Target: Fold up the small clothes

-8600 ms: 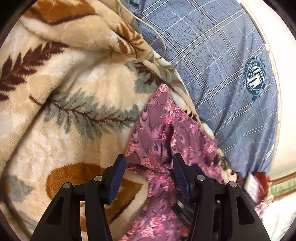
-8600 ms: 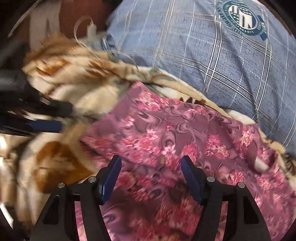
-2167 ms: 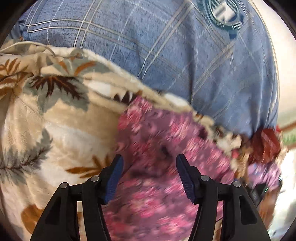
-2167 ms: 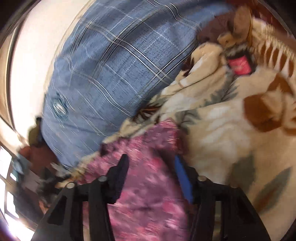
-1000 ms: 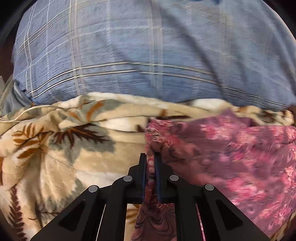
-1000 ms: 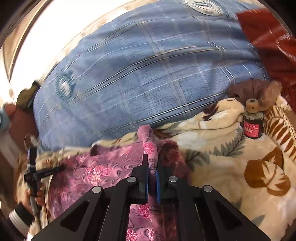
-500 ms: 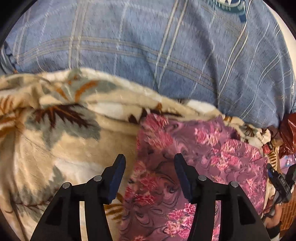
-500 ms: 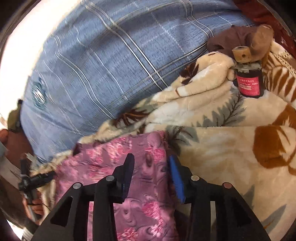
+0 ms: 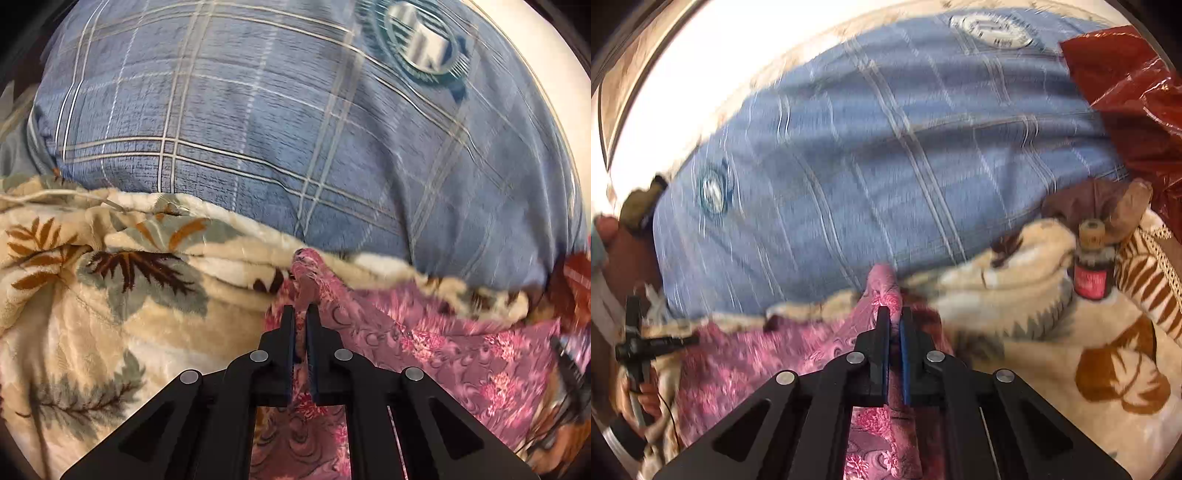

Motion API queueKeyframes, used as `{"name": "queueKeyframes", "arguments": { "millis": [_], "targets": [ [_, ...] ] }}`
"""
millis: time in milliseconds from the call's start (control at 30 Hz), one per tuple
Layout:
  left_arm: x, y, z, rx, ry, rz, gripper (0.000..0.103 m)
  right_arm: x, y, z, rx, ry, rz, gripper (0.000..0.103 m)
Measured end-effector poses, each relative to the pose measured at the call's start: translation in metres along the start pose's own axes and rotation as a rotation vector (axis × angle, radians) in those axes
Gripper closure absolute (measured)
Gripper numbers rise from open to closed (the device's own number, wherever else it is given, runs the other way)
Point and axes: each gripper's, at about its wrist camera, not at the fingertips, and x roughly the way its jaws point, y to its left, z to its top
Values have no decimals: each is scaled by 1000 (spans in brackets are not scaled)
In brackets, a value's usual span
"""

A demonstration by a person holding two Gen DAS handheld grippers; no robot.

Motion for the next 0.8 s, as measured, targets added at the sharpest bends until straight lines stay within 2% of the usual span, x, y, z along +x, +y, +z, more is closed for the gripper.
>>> {"name": "queueKeyframes", "arguments": {
  "millis": [33,100,167,200,267,367,433,500,600,667,700,733,800],
  "targets": [
    [1,3,1,-8,0,17,98,5,-5,1,19,4,-5,99],
    [14,8,1,-11,27,64,98,21,-16,-2,40,65,-42,99],
    [28,15,-1,-28,64,79,98,40,-29,-8,64,135,-64,99],
    [33,17,-2,-31,66,107,98,47,-35,-11,80,152,-81,99],
    [46,22,-3,-32,58,212,98,57,-41,-15,109,159,-85,99],
    [69,35,-7,-61,141,271,98,90,-51,-28,137,274,-158,98],
    [71,45,-11,-100,179,231,98,97,-55,-35,160,319,-153,93],
    [57,57,-16,-148,176,156,97,86,-57,-35,173,301,-145,92],
    [33,66,-27,-150,209,61,92,54,-61,-38,214,290,-95,87],
    [16,69,-41,-134,236,8,75,24,-61,-48,226,285,-51,81],
    [4,69,-53,-122,248,-15,57,9,-61,-55,236,291,-33,70],
    [-3,70,-61,-111,254,-33,47,-5,-64,-64,252,295,-21,60],
    [-24,68,-82,-78,259,-100,46,-30,-70,-86,292,298,3,55]
  ]
}}
